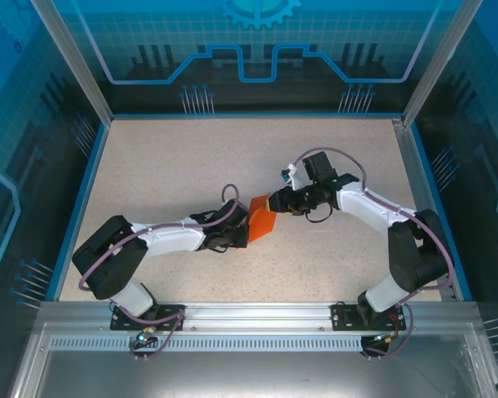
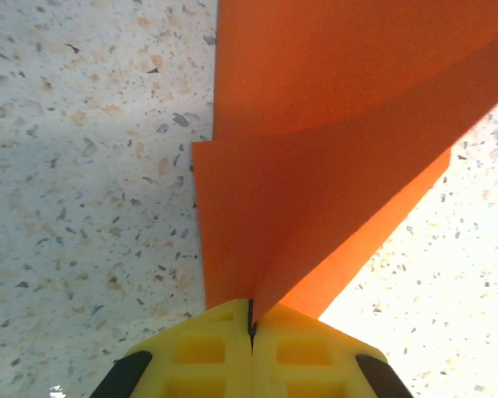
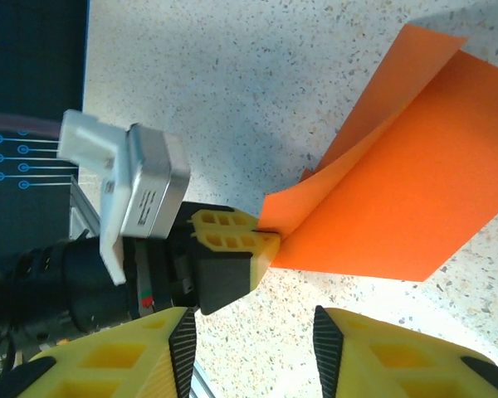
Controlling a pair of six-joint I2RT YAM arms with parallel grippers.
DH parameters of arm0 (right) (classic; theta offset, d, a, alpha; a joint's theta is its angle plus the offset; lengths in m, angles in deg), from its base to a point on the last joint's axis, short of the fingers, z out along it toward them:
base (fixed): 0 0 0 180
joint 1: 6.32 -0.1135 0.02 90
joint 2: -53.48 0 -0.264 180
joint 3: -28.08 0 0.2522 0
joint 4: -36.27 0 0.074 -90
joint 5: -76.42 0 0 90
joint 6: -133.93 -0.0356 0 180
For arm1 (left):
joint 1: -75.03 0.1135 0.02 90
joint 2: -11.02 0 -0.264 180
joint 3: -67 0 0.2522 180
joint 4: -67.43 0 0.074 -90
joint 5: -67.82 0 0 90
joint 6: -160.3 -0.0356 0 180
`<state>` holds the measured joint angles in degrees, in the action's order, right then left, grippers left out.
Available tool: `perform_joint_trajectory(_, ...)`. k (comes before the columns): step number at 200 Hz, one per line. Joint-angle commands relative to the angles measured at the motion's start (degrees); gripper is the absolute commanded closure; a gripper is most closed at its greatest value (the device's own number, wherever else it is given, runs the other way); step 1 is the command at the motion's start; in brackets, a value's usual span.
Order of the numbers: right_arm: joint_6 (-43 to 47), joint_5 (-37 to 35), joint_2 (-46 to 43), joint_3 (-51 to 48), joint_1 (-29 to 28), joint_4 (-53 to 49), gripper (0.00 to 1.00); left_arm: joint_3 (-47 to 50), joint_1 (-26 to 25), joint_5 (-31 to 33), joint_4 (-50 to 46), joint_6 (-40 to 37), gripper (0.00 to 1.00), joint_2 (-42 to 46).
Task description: Fold a paper plane with a square sheet of paper (pick it up from the middle)
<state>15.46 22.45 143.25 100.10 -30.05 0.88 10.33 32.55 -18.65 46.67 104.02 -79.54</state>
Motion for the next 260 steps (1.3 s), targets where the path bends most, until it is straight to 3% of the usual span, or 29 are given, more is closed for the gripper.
perform_joint_trajectory(1,0.2,1.7,-0.5,-1.6,-0.1,1.3,0.58,2.4,2.7,-11.0,5.9,0.4,0.97,1.0)
perform_joint_trajectory(56,-0.2,1.9,3.9,-0.6,-3.9,3.6,0.7,4.7,6.2,-20.1,11.3,2.3,0.96,-0.9)
perform_joint_trajectory(111,-2.4,3.3,10.7,2.5,-7.6,7.5,0.81,5.5,8.4,-23.2,13.0,3.3,0.96,-3.6)
perform_joint_trajectory(214,-3.6,0.7,20.8,8.8,-7.6,7.7,0.84,7.0,9.1,-23.6,14.7,4.6,0.96,-4.1)
perform_joint_trajectory(260,-3.4,0.1,23.1,9.8,-6.8,7.1,0.84,6.7,9.2,-23.8,14.0,4.2,0.89,-4.2)
